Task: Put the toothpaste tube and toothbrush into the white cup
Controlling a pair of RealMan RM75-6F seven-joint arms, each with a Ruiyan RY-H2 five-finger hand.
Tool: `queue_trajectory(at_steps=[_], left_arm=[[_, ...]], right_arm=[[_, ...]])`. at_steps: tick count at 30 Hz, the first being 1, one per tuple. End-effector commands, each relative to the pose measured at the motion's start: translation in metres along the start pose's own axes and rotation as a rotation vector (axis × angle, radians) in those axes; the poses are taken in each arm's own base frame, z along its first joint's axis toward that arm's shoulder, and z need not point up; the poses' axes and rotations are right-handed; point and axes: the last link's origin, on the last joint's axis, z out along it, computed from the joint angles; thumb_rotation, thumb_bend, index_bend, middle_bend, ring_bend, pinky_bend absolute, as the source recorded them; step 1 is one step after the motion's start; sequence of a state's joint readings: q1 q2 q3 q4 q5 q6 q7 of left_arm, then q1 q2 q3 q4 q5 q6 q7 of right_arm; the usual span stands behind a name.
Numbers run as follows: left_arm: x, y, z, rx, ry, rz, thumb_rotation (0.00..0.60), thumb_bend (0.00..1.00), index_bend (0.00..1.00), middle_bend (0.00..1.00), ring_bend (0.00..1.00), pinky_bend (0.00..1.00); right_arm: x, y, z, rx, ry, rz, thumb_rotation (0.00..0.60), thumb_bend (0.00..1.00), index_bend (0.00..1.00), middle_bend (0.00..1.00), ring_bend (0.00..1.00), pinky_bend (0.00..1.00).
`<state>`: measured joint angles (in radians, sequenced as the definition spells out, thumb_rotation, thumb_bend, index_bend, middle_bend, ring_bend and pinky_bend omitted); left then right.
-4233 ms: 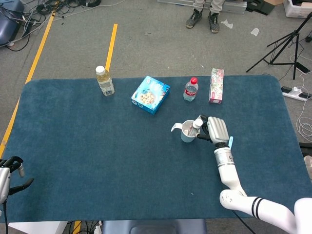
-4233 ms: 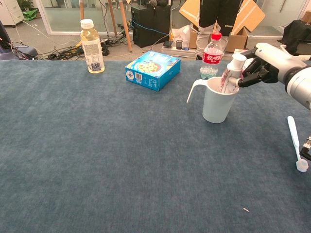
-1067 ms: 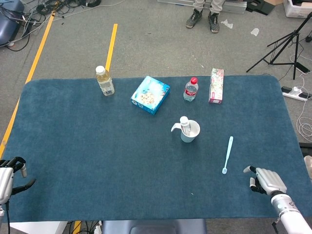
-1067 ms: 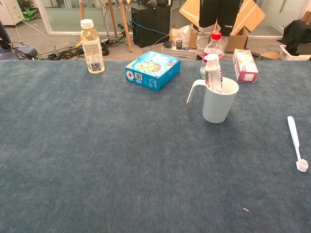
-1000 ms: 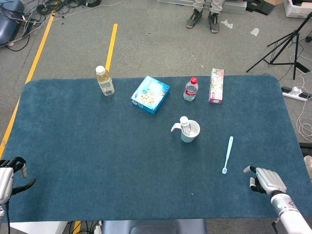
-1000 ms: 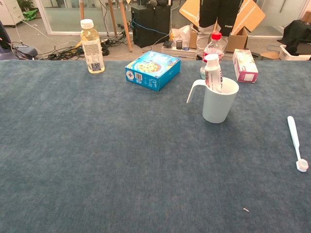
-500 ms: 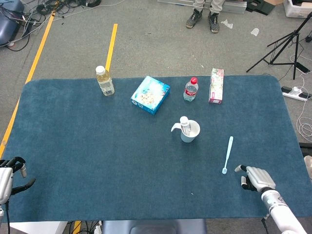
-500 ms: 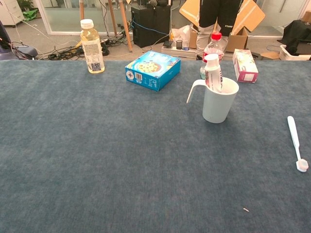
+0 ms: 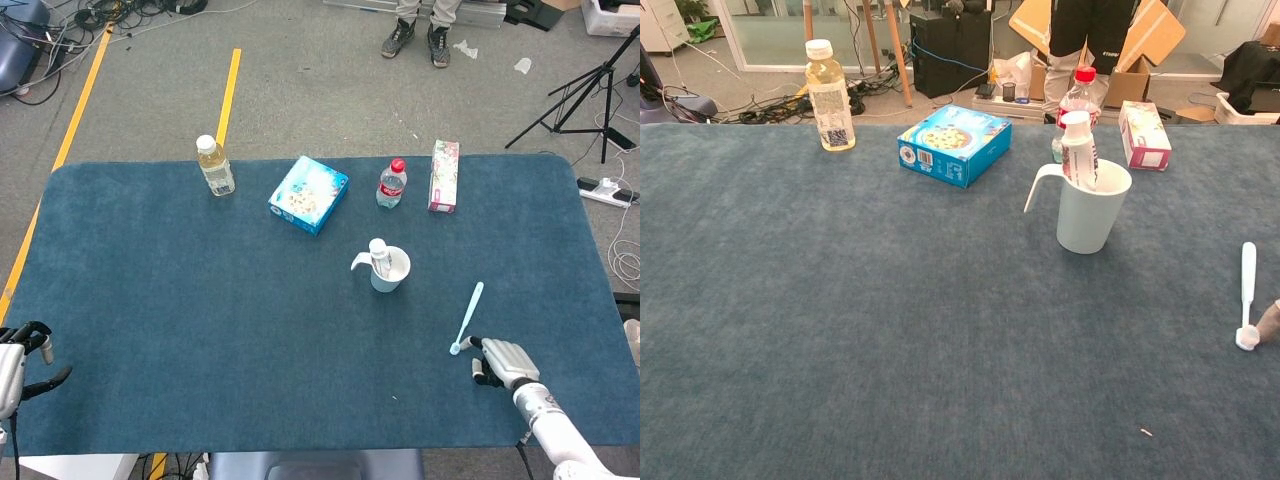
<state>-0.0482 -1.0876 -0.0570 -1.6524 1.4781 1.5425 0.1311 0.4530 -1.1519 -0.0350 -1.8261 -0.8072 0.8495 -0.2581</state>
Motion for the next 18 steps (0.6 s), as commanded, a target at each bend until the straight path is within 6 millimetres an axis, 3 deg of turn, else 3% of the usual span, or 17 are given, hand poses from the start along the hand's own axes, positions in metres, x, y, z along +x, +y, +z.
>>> queue_trajectory(at_steps=[1, 11, 18], left_arm=[[0.000, 0.000, 0.000, 0.000, 0.000, 0.000, 0.600, 0.00, 0.68, 0.41, 0.46, 0.35], [0.001, -0.001, 0.000, 0.001, 0.003, -0.005, 0.600, 0.00, 0.68, 0.41, 0.46, 0.35], [0.002, -0.001, -0.001, 0.000, 0.006, -0.009, 0.600, 0.00, 0.68, 0.41, 0.46, 0.35]], right_arm=[[0.000, -0.009, 0.003, 0.031, 0.004, 0.008, 0.600, 0.65, 0.29, 1.00, 1.00, 1.00], [-0.004, -0.042, 0.017, 0.135, 0.008, 0.022, 0.600, 0.65, 0.29, 1.00, 1.00, 1.00], [0.006, -0.045, 0.005, 0.167, 0.063, -0.008, 0.600, 0.65, 0.29, 1.00, 1.00, 1.00]])
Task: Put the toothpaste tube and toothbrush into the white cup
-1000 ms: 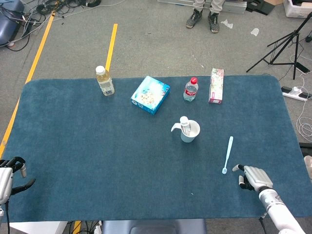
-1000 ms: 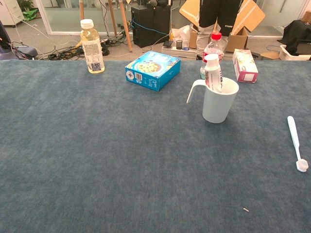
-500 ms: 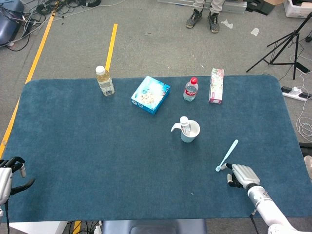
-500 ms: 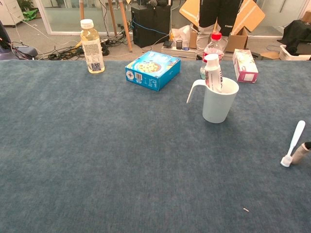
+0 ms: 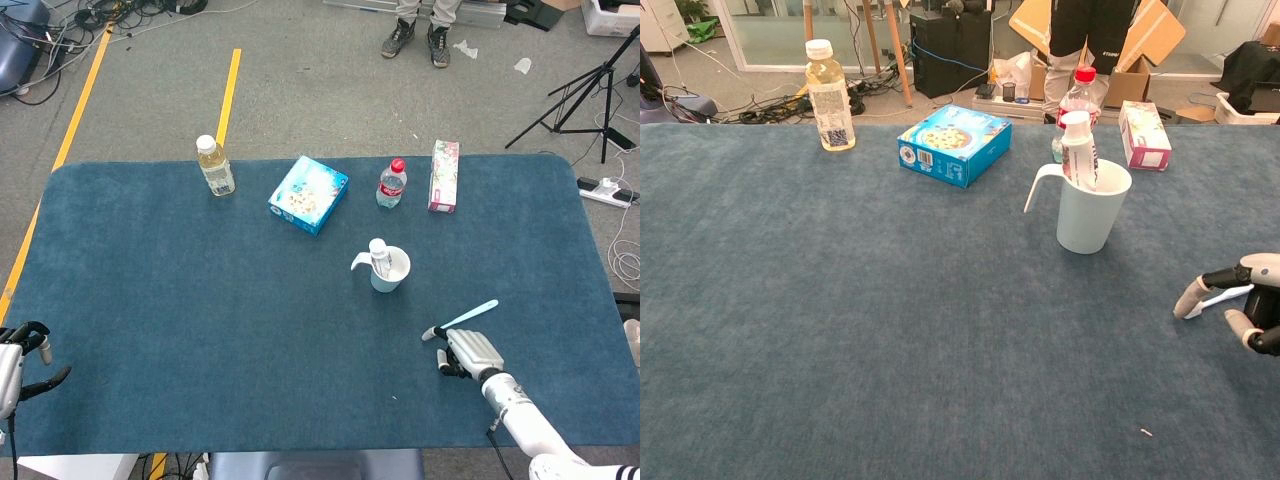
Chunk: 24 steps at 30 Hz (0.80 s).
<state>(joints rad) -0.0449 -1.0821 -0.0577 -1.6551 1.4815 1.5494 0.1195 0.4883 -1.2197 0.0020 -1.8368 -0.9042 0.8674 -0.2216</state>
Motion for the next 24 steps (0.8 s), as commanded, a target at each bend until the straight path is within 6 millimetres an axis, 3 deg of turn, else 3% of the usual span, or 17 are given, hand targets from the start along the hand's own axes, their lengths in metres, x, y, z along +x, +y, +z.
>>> queue_trajectory(at_steps=[1, 10, 17, 24], left_arm=[[0.000, 0.000, 0.000, -0.001, -0.001, 0.001, 0.600, 0.00, 0.68, 0.41, 0.46, 0.35], [-0.003, 0.001, 0.000, -0.003, -0.008, 0.008, 0.600, 0.00, 0.68, 0.41, 0.46, 0.35], [-0.004, 0.001, 0.001, -0.001, -0.015, 0.009, 0.600, 0.00, 0.68, 0.41, 0.46, 0.35], [-0.003, 0.001, 0.001, 0.000, -0.015, 0.006, 0.600, 0.00, 0.68, 0.41, 0.46, 0.35]], right_arm=[[0.009, 0.001, -0.009, 0.012, 0.048, -0.034, 0.600, 0.64, 0.29, 1.00, 1.00, 1.00], [0.043, 0.023, -0.017, -0.029, 0.298, -0.356, 0.600, 0.31, 0.36, 1.00, 1.00, 1.00], [0.056, 0.038, -0.003, -0.070, 0.322, -0.513, 0.600, 0.30, 0.37, 1.00, 1.00, 1.00], [0.055, 0.048, 0.011, -0.091, 0.322, -0.611, 0.600, 0.24, 0.39, 1.00, 1.00, 1.00]])
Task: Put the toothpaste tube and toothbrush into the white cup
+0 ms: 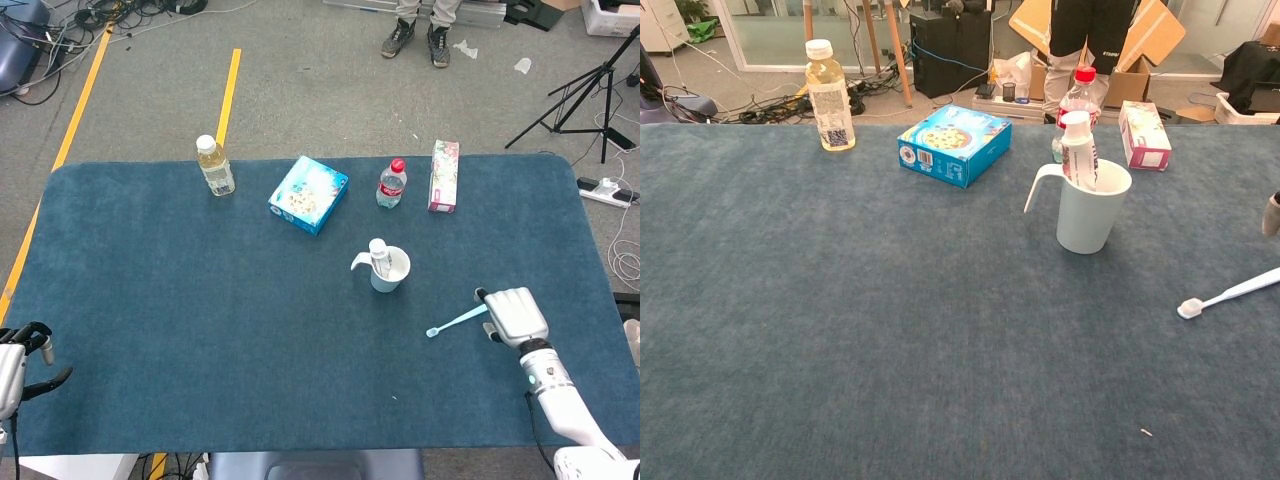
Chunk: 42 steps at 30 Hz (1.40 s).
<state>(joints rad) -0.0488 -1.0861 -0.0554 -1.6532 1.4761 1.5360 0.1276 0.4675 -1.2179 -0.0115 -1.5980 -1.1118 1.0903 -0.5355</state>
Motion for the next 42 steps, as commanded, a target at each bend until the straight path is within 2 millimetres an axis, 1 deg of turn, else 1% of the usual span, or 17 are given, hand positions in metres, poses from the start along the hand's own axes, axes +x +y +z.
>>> queue_trajectory(at_steps=[1, 4, 10, 19, 42], left_arm=[[0.000, 0.000, 0.000, 0.000, -0.001, -0.001, 0.600, 0.00, 0.68, 0.41, 0.46, 0.35], [0.000, 0.000, 0.000, -0.001, -0.004, -0.006, 0.600, 0.00, 0.68, 0.41, 0.46, 0.35], [0.000, -0.001, -0.001, 0.004, -0.007, -0.008, 0.600, 0.00, 0.68, 0.41, 0.46, 0.35], [0.001, -0.001, -0.001, 0.005, -0.009, -0.011, 0.600, 0.00, 0.68, 0.41, 0.46, 0.35], [0.002, -0.002, -0.001, 0.007, -0.003, -0.016, 0.600, 0.00, 0.68, 0.41, 0.46, 0.35]], right_arm=[[-0.005, -0.002, 0.006, 0.007, -0.008, -0.019, 0.600, 0.24, 0.39, 1.00, 1.00, 1.00], [-0.010, -0.003, 0.011, 0.011, -0.019, -0.019, 0.600, 0.21, 0.41, 1.00, 1.00, 1.00], [-0.017, -0.009, 0.021, 0.019, -0.035, -0.007, 0.600, 0.21, 0.45, 1.00, 1.00, 1.00], [-0.025, -0.017, 0.030, 0.032, -0.054, 0.001, 0.600, 0.21, 0.46, 1.00, 1.00, 1.00], [-0.037, -0.032, 0.045, 0.053, -0.084, 0.021, 0.600, 0.21, 0.48, 1.00, 1.00, 1.00]])
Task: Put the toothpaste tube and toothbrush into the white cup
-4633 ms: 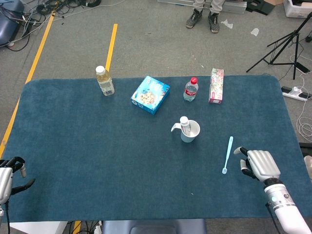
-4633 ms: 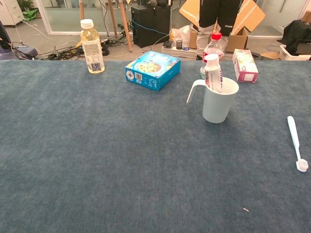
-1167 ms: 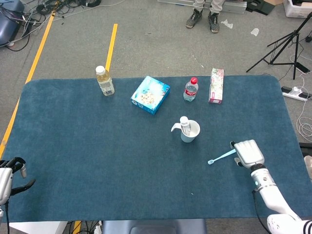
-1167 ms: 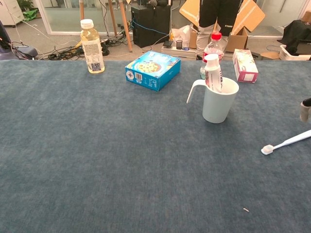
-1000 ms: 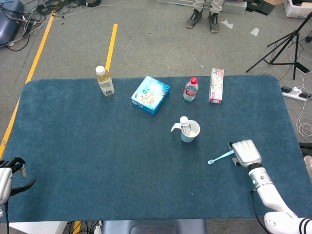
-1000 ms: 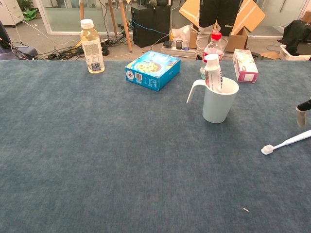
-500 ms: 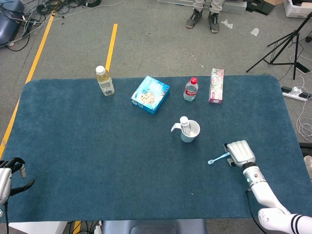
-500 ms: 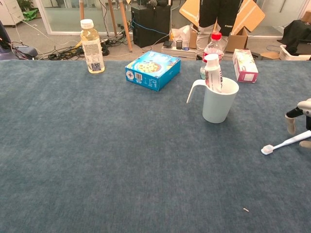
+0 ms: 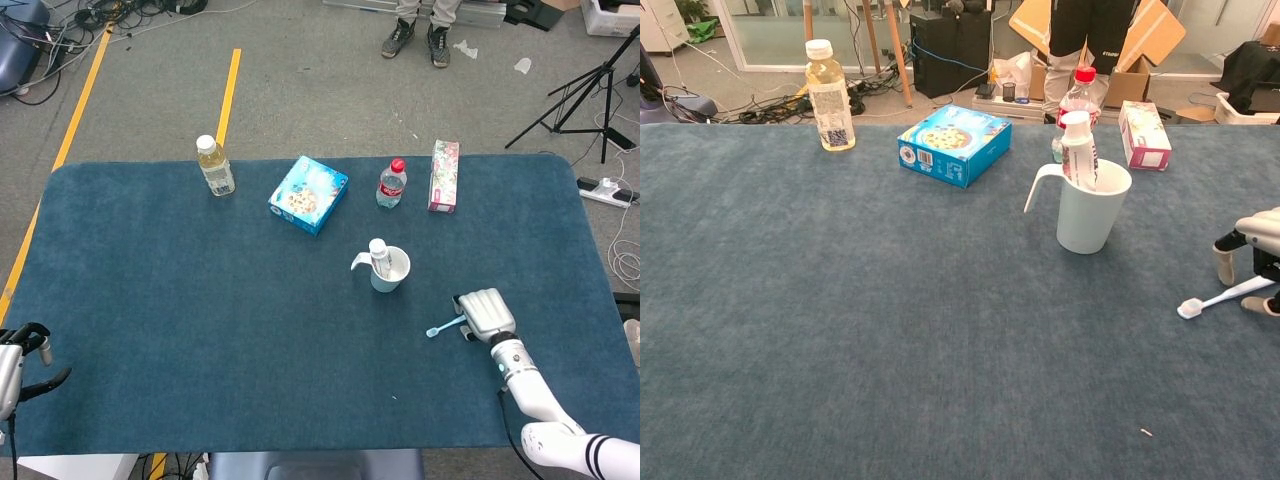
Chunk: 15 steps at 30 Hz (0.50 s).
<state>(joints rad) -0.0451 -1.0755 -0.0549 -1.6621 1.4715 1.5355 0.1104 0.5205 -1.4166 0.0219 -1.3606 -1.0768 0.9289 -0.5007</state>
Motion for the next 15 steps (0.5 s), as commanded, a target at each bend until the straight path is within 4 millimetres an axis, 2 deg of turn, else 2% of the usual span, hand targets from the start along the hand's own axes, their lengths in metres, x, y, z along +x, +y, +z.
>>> queue_trajectory(at_steps=[1, 15], left_arm=[[0.0003, 0.0000, -0.0001, 0.000, 0.001, -0.002, 0.600, 0.00, 0.68, 0.41, 0.46, 0.35], [0.0012, -0.0001, -0.0004, 0.000, 0.004, -0.003, 0.600, 0.00, 0.68, 0.41, 0.46, 0.35]], right_arm=[[-0.0004, -0.0019, 0.0018, 0.003, -0.001, 0.001, 0.600, 0.21, 0.49, 1.00, 1.00, 1.00], [-0.0023, -0.0056, 0.0055, 0.006, -0.004, -0.002, 0.600, 0.22, 0.54, 1.00, 1.00, 1.00]])
